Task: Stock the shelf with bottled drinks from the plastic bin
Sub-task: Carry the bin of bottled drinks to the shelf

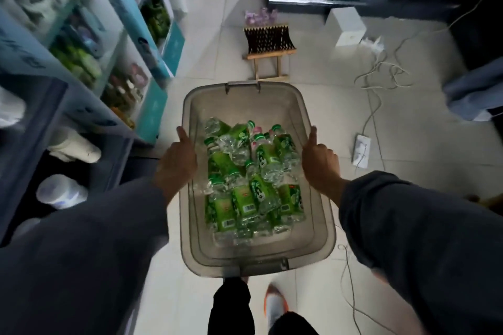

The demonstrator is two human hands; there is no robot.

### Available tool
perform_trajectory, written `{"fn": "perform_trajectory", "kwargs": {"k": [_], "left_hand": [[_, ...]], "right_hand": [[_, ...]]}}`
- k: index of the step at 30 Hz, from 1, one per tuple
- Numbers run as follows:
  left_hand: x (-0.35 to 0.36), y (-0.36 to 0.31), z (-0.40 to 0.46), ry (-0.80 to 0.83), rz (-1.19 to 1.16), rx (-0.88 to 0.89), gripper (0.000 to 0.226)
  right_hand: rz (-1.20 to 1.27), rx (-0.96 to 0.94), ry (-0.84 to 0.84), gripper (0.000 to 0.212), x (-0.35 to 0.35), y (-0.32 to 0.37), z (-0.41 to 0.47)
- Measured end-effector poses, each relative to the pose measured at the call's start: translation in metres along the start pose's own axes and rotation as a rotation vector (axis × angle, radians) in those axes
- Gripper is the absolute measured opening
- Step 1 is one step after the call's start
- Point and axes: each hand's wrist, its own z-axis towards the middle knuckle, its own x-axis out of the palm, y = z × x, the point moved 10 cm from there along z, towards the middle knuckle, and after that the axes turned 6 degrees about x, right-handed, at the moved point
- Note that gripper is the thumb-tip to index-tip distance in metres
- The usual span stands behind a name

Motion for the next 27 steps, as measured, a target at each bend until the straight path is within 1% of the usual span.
{"fn": "perform_trajectory", "kwargs": {"k": [1, 2, 5, 6, 9, 13, 16, 20, 24, 27], "left_hand": [[-0.008, -0.024, 0.010, 0.030, 0.069, 0.072, 0.067], [-0.004, -0.035, 0.030, 0.073, 0.115, 0.101, 0.073], [-0.003, -0.066, 0.078, 0.115, 0.165, 0.180, 0.084], [-0.002, -0.078, 0.096, 0.106, 0.161, 0.207, 0.086], [-0.010, -0.123, 0.141, 0.088, 0.153, 0.305, 0.082], [-0.017, -0.184, 0.202, 0.111, 0.149, 0.365, 0.077], [-0.022, -0.229, 0.240, 0.105, 0.152, 0.421, 0.073], [-0.019, -0.284, 0.295, 0.113, 0.177, 0.431, 0.073], [-0.016, -0.346, 0.352, 0.122, 0.143, 0.479, 0.071], [-0.018, -0.395, 0.394, 0.118, 0.117, 0.517, 0.066]], "right_hand": [[0.014, 0.041, -0.028, 0.079, -0.008, -0.007, 0.013], [0.020, 0.052, -0.032, 0.080, -0.013, -0.012, 0.027], [0.045, 0.134, -0.054, 0.084, -0.024, -0.025, 0.056], [0.049, 0.171, -0.054, 0.084, -0.026, -0.031, 0.068], [0.093, 0.251, -0.065, 0.082, -0.039, -0.050, 0.097], [0.146, 0.359, -0.038, 0.083, -0.050, -0.076, 0.139], [0.173, 0.391, -0.008, 0.082, -0.055, -0.094, 0.178], [0.214, 0.417, 0.009, 0.081, -0.070, -0.117, 0.246], [0.257, 0.466, 0.031, 0.086, -0.092, -0.144, 0.305], [0.267, 0.484, 0.007, 0.084, -0.114, -0.165, 0.355]]}}
